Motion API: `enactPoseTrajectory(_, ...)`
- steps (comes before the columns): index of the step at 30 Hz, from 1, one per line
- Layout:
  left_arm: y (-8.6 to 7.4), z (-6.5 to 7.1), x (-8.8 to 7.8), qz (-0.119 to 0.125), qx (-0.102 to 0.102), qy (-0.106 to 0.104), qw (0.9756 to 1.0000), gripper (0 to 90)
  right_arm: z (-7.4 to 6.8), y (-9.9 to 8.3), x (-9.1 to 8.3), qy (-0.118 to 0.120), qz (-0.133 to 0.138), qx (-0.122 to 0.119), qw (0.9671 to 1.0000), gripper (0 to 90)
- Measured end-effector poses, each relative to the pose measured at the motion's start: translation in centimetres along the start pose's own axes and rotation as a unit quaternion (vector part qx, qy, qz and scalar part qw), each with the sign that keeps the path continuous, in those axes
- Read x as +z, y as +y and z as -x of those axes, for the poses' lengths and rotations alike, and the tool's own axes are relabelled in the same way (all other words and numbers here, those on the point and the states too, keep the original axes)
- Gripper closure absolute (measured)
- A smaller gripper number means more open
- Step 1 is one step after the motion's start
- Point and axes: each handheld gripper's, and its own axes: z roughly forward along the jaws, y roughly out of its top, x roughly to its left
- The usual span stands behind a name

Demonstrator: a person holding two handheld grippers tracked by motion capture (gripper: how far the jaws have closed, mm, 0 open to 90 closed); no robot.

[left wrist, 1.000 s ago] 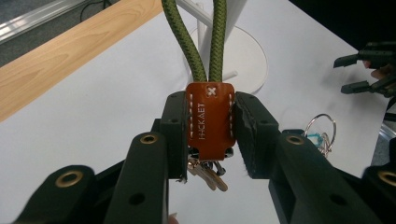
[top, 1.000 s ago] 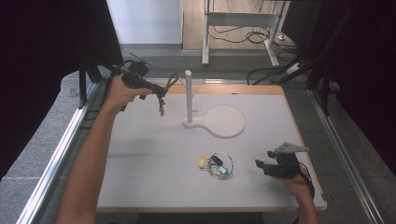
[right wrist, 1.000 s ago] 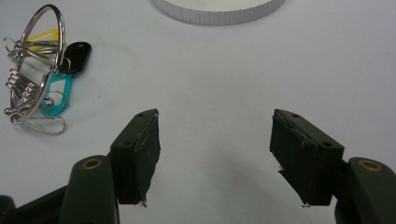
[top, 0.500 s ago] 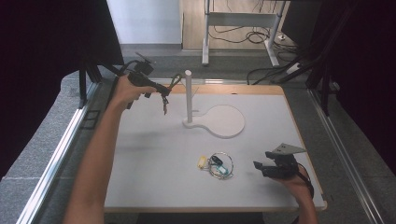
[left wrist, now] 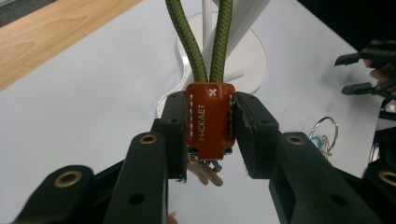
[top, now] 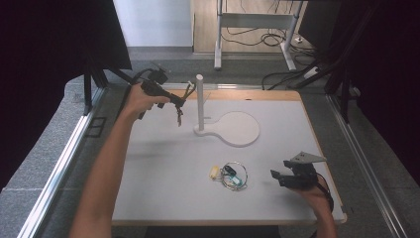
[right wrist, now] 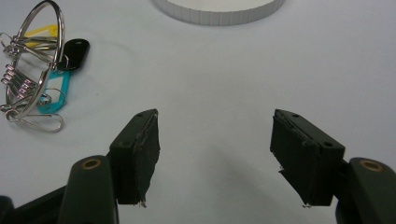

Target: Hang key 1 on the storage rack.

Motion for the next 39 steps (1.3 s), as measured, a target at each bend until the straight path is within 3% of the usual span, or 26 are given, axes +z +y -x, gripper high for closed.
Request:
enactPoseTrajectory(16,-0.1,0.7,0.9,-0.007,0.011,0.02,0.9997,65.7,0.0,0.0,0.0,-0.005,-0.002,0.004,1.0,32.7)
enactPoseTrajectory(19,-0.1,0.9,0.9,0.005,0.009,0.02,0.9997,61.3,0.0,0.0,0.0,-0.005,-0.002,0.004,1.0,32.7)
enactPoseTrajectory(23,-0.3,1.3,0.6,0.014,0.013,0.038,0.9991,55.7,0.1,0.0,-0.1,-0.007,0.003,0.003,1.0,32.7)
enactPoseTrajectory(26,-0.7,2.0,0.0,0.025,0.02,0.052,0.9981,53.1,0.1,0.0,-0.2,-0.008,0.004,0.003,1.0,32.7)
enactPoseTrajectory(32,-1.7,3.7,-0.8,0.025,0.035,0.073,0.9964,49.2,0.0,0.3,-0.5,0.0,0.018,0.013,0.9998,33.3)
enactPoseTrajectory(35,-2.5,4.8,-1.3,0.024,0.04,0.087,0.9951,47.8,-0.3,0.4,-0.6,-0.001,0.017,0.007,0.9998,33.4)
enactPoseTrajectory(39,-3.7,5.9,-1.6,0.024,0.054,0.088,0.9944,45.4,-0.6,0.6,-0.7,-0.001,0.019,0.002,0.9998,33.4)
